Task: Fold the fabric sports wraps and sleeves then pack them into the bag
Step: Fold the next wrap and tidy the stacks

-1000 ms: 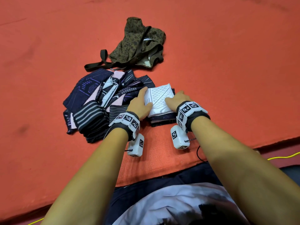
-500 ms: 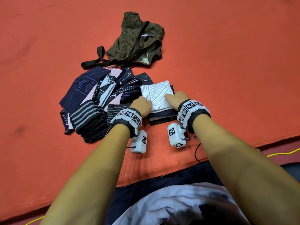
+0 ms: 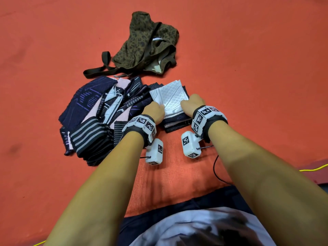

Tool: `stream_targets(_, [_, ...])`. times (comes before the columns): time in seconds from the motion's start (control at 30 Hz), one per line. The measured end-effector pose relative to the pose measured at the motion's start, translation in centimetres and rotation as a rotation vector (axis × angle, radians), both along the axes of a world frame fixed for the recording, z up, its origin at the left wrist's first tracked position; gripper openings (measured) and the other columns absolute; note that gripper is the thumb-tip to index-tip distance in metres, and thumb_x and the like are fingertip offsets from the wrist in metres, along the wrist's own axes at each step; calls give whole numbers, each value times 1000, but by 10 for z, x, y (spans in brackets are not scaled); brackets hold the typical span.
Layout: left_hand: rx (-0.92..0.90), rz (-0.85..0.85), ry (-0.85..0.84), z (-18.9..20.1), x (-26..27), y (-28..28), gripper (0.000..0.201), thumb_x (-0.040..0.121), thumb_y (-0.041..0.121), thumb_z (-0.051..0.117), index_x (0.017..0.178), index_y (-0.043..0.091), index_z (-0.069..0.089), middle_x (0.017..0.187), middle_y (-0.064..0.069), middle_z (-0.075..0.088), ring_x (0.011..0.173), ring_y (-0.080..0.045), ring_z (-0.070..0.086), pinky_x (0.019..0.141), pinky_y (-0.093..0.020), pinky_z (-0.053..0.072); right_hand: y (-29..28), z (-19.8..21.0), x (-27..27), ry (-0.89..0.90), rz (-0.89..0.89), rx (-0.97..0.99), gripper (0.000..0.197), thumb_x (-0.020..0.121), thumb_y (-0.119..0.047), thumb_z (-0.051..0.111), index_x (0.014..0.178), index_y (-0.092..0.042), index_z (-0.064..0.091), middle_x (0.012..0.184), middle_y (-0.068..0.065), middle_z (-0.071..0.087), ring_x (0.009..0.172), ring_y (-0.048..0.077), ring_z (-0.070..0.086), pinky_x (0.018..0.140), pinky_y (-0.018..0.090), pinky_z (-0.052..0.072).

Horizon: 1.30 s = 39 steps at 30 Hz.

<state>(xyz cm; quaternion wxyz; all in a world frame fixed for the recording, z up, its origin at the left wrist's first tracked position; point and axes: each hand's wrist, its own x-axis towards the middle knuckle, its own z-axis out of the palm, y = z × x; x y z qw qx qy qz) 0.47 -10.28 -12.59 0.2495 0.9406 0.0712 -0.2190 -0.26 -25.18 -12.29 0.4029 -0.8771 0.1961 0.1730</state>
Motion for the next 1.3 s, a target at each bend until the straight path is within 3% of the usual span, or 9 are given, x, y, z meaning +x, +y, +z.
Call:
stream_targets(0.2, [11,13,-18,0,4,2,42,105,28,38,116,-6,60,121,-24,63,112,-39,59,81,-33,40,2,-1,5,0,-31,-37,6,91,-11,49,87,-7,51,84,7,53,74,24,50,56,31,35])
stream_targets(0.3, [-10,80,-60,0,0,3,44,101,32,46,124,-5,52,124,-22,61,112,-37,59,79,-32,39,8,6,7,-16,-86,-93,42,89,-11,55,128,-3,46,120,16,54,107,34,54,82,39,48])
stream_targets(0.4, [-69,151,-146,4,-5,4,54,96,28,60,131,-3,33,126,-23,58,114,-40,58,80,-35,42,12,18,10,-211,-50,-263,55,84,-6,58,135,-7,39,135,18,46,125,38,45,104,47,42])
stream_targets(0.57, [-65,40,-336,10,-9,12,59,78,15,76,122,4,39,121,-20,50,102,-38,55,80,-39,44,28,27,13,-331,226,-164,31,84,-1,48,109,-15,59,110,9,63,96,29,61,78,35,52])
stream_targets(0.7, [-38,-151,-303,14,-5,12,56,78,4,69,130,11,48,123,-15,45,104,-34,56,88,-35,45,34,12,7,-265,293,-180,42,83,0,52,123,-10,48,112,13,63,99,32,60,73,34,45])
stream_targets(0.87, [-49,-167,-195,9,-2,12,67,82,1,66,143,9,39,135,-17,38,113,-32,55,94,-31,43,31,1,11,-241,345,-246,68,83,-12,60,146,-16,35,117,16,62,106,36,60,76,34,45])
stream_targets(0.97, [-28,-184,-183,7,4,13,68,84,3,66,146,7,37,136,-19,39,115,-33,55,97,-30,41,35,-8,10,-190,409,-277,77,93,-24,57,158,-17,16,144,19,42,120,38,53,84,34,43])
stream_targets(1.07, [-16,-189,-195,6,7,11,64,87,9,63,146,3,37,136,-23,41,118,-34,52,101,-31,38,41,-15,10,-186,437,-328,75,98,-27,52,159,-14,11,153,18,26,125,37,49,83,34,41])
stream_targets(1.3, [-5,-155,-200,2,10,7,61,92,20,63,144,2,37,139,-23,37,118,-38,53,103,-35,40,40,-19,15,-193,459,-350,75,99,-28,52,159,-12,10,156,18,22,128,37,47,85,33,39])
